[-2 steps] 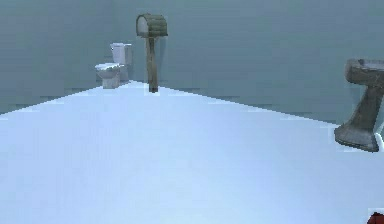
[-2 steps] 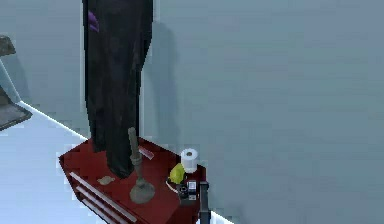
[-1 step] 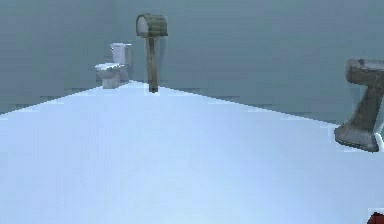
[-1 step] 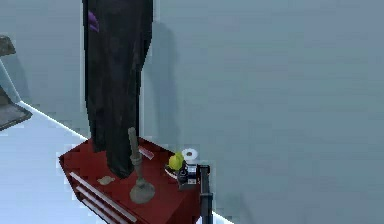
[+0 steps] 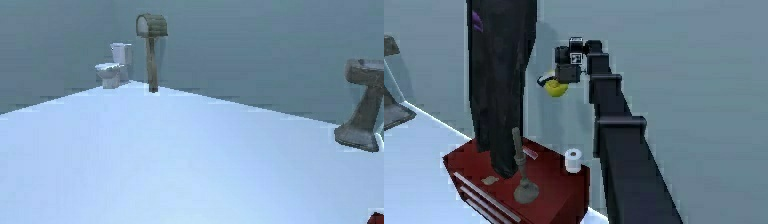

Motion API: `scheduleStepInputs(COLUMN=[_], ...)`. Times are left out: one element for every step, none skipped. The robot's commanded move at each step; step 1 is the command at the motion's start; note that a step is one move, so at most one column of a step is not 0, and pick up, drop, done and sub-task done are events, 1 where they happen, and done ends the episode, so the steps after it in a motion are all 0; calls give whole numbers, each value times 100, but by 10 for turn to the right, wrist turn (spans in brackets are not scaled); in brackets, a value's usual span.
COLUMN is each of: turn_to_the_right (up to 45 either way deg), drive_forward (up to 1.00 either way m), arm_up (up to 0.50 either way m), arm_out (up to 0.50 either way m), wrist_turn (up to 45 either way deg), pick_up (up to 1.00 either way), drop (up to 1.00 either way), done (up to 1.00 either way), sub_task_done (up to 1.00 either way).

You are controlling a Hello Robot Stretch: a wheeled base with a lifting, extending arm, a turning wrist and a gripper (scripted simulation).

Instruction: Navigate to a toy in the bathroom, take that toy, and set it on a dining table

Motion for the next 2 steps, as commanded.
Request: scheduleStepInputs(turn_to_the_right=[0,0], drive_forward=[0,0], arm_up=[0,0], arm_out=[0,0], wrist_turn=[-450,-450], pick_up=[0,0], drop=[0,0], done=[0,0], sub_task_done=[0,0])
